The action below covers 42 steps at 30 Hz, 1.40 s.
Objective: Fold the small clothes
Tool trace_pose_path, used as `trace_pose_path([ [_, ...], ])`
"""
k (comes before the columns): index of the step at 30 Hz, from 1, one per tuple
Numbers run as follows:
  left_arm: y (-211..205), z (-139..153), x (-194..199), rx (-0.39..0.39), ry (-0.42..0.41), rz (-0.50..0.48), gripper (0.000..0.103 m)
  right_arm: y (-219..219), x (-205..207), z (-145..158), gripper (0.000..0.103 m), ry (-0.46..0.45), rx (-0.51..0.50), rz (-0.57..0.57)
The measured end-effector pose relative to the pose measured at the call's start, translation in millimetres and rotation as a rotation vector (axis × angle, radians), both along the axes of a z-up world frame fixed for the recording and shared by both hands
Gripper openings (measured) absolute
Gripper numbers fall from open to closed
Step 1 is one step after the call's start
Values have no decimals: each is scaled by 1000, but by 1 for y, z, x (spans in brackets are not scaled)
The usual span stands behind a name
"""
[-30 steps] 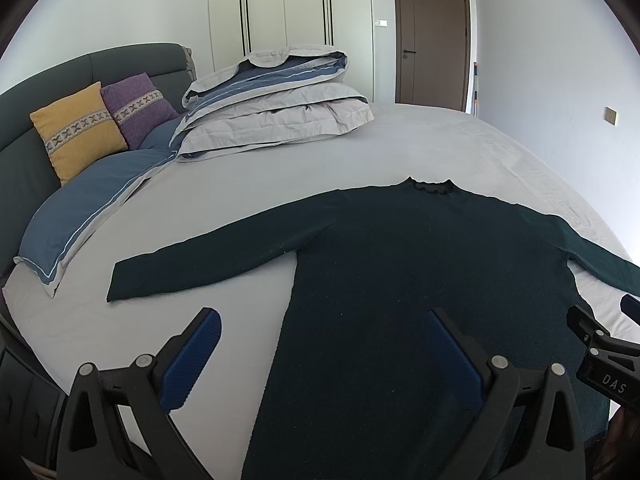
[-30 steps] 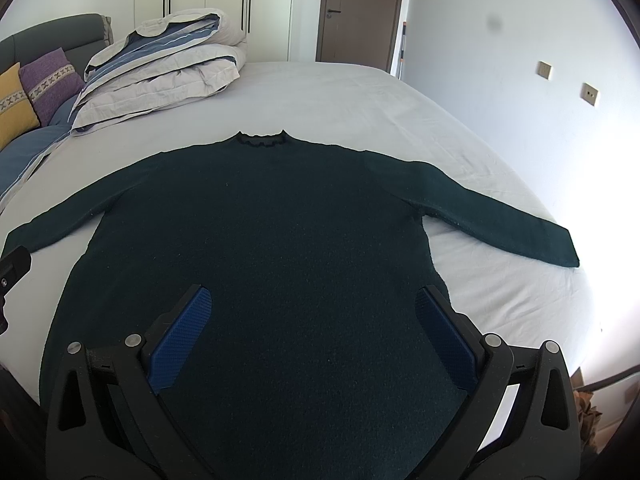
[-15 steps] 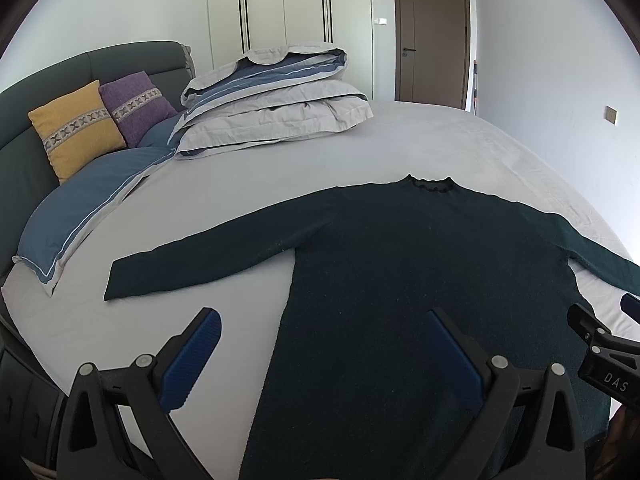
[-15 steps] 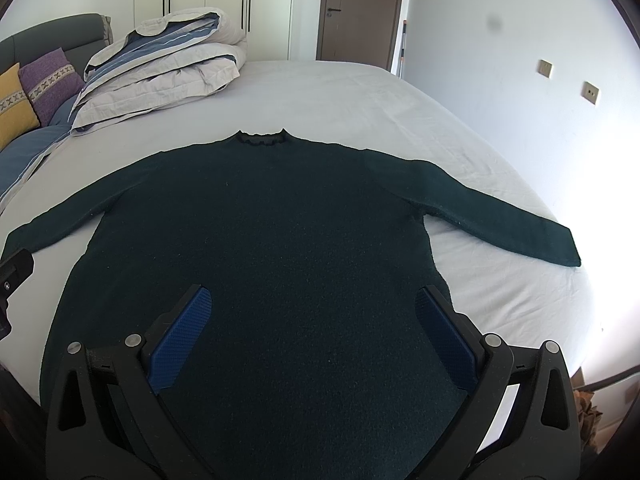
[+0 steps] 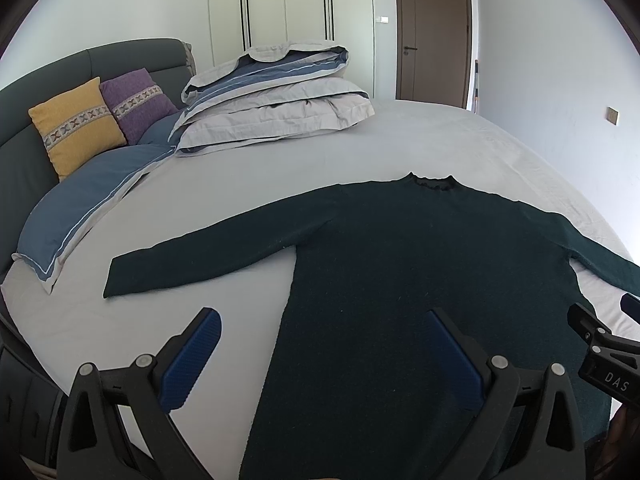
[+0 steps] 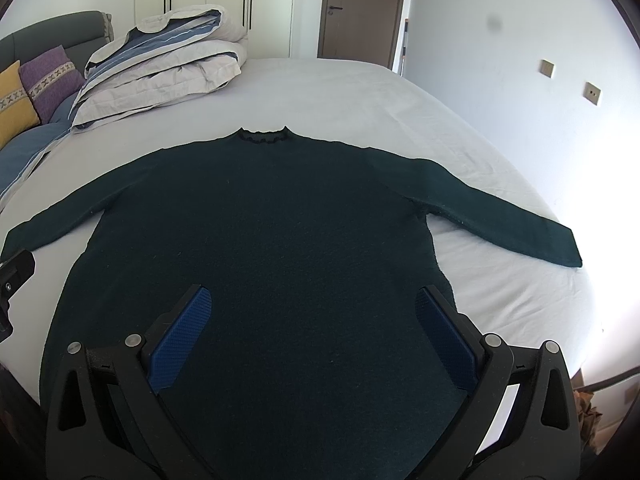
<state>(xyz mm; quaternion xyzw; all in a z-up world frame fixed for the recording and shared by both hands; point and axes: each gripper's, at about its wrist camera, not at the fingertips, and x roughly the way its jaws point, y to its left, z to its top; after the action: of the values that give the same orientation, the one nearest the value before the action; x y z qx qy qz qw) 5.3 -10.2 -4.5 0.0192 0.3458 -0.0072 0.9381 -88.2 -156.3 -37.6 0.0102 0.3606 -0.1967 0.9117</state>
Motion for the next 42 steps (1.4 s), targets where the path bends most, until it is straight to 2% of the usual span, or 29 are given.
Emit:
trace_pose_path([
  [11, 3, -3, -2, -14, 14, 2, 103, -5, 3, -2, 103, 6, 14, -4],
  [15, 4, -5, -3, -48, -8, -12, 103, -27, 3, -3, 103, -19, 67, -10],
  [20, 0, -12, 5, -48, 5, -28, 103, -110, -6, -1, 103, -95, 221, -98],
  [23, -5, -24, 21, -19, 75, -58, 103, -196, -19, -6, 103, -161, 356, -186],
  [25, -6, -32, 30, -42, 129, -85, 103, -258, -31, -16, 102, -194, 446, -292],
  [27, -4, -39, 40, -90, 174, -96, 103, -317, -46, -29, 97, -218, 526, -407],
  [30, -6, -45, 49, -130, 168, -114, 103, -396, -75, -52, 82, -264, 644, -568],
  [33, -11, -47, 56, -126, 132, -95, 103, -442, -99, -67, 78, -334, 724, -676],
  [34, -13, -48, 59, -130, 136, -93, 103, -454, -105, -70, 74, -371, 758, -691],
  [37, -19, -51, 70, -109, 179, -82, 103, -473, -110, -73, 73, -435, 803, -716],
  [40, -19, -54, 77, -159, 203, -77, 103, -484, -102, -77, 72, -464, 817, -725],
  [42, -19, -56, 81, -195, 206, -88, 103, -491, -94, -78, 69, -468, 797, -715],
])
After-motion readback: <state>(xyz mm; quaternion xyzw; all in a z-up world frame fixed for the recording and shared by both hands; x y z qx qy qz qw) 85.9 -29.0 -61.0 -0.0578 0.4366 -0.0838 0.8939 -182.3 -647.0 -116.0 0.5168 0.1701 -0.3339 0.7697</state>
